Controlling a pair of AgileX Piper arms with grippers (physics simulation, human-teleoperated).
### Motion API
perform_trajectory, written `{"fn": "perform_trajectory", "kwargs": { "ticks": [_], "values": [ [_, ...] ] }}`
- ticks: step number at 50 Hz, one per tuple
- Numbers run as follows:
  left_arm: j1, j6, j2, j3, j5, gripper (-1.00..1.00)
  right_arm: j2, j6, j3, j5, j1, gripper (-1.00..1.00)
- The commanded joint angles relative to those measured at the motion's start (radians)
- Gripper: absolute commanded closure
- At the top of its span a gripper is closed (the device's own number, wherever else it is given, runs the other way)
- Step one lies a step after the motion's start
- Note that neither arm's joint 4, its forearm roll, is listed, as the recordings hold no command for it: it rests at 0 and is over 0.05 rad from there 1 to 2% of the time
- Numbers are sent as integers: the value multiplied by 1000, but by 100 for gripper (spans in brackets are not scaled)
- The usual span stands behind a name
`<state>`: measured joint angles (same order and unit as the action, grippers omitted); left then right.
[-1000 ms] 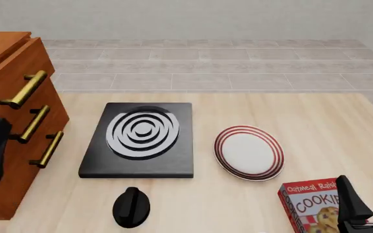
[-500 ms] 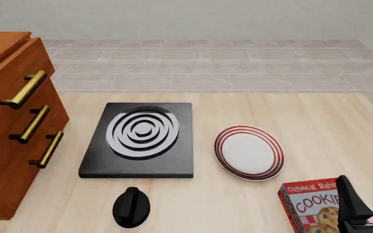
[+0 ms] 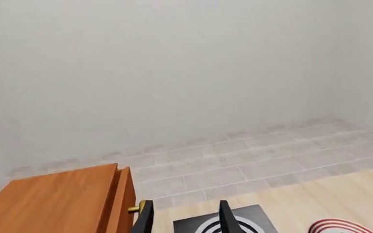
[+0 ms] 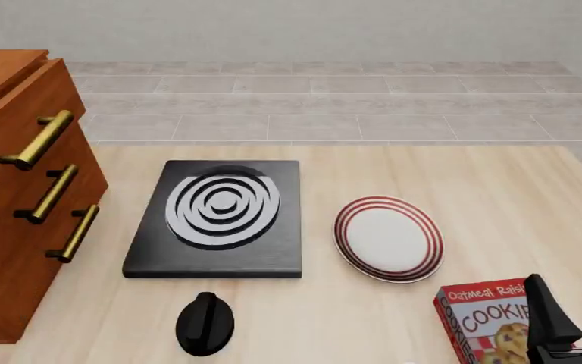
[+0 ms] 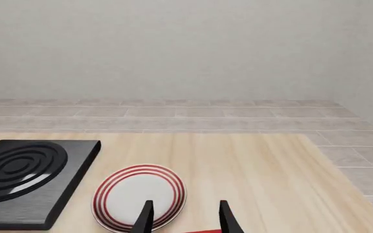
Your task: Pick the akita bowl in the top layer of the wooden cabinet and place it on the plate.
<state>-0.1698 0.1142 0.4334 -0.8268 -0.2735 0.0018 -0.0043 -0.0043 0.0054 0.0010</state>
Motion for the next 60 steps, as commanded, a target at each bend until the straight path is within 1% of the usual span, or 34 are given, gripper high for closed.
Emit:
{"fn": "perform_trajectory", "kwargs": {
  "ticks": [1, 2, 6, 8, 10, 12, 19, 20, 22, 24, 25, 26, 27, 28, 30, 33, 37, 38, 39, 40, 43, 45, 49, 52, 55, 56, 58, 60],
  "values": [
    [-4, 9, 66, -85, -47, -100, 1, 0, 1, -2, -3, -100],
    [-8, 11, 75, -96, -54, -100, 1, -1, 0, -2, -3, -100],
    [-5, -24, 109, -131, -84, -100, 0, -2, 0, 0, -3, -100],
    [-3, -21, 123, -143, -97, -100, 0, -2, 0, 0, -4, -100],
    [24, -26, 149, -153, -115, -100, 0, -2, 0, 1, -6, -100],
    [24, -42, 162, -159, -126, -100, 0, -4, 0, 2, -7, -100],
    [33, -31, 196, -194, -172, -100, 2, -5, -1, 3, -9, -100],
    [35, -7, 207, -199, -179, -100, 3, -5, 0, 2, -8, -100],
    [38, -8, 211, -212, -182, -100, 4, -5, 0, 2, -9, -100],
    [41, 14, 221, -214, -184, -100, 5, -6, 0, 1, -8, -100],
    [35, 7, 228, -215, -187, -100, 5, -5, 0, 1, -8, -100],
    [32, -20, 241, -220, -195, -100, 5, -5, 0, 1, -8, -100],
    [36, -24, 250, -221, -198, -100, 5, -5, 0, 2, -8, -100],
    [34, -12, 257, -223, -197, -100, 6, -4, 0, 1, -7, -100],
    [38, -30, 272, -238, -210, -100, 6, -4, 0, 2, -8, -100],
    [38, -1, 285, -257, -225, -100, 7, -3, 0, 2, -10, -100],
    [34, -10, 291, -270, -232, -100, 10, -2, 0, -2, -10, -100],
    [43, 44, 310, -255, -243, -100, 11, -2, 0, -2, -10, -100],
    [43, 44, 310, -255, -243, -100, 11, -2, 0, -2, -10, -100],
    [38, 15, 311, -259, -250, -100, 10, -1, 0, -2, -9, -100],
    [42, 11, 333, -261, -275, -100, 8, 0, 0, -1, -12, -100],
    [52, -22, 354, -268, -295, -100, 6, 0, 0, 1, -13, -100],
    [59, -20, 358, -280, -309, -100, 10, 1, 0, -4, -13, -100],
    [68, -33, 378, -301, -333, -100, 17, 1, 0, -11, -13, -100],
    [74, -17, 387, -313, -343, -100, 20, 2, 0, -14, -13, -100],
    [77, -41, 405, -328, -360, -100, 18, 2, 0, -12, -14, -100],
    [88, -23, 412, -333, -362, -100, 17, 2, 0, -12, -14, -100],
    [82, -32, 419, -339, -368, -100, 16, 2, 0, -10, -14, -100]
  ]
}}
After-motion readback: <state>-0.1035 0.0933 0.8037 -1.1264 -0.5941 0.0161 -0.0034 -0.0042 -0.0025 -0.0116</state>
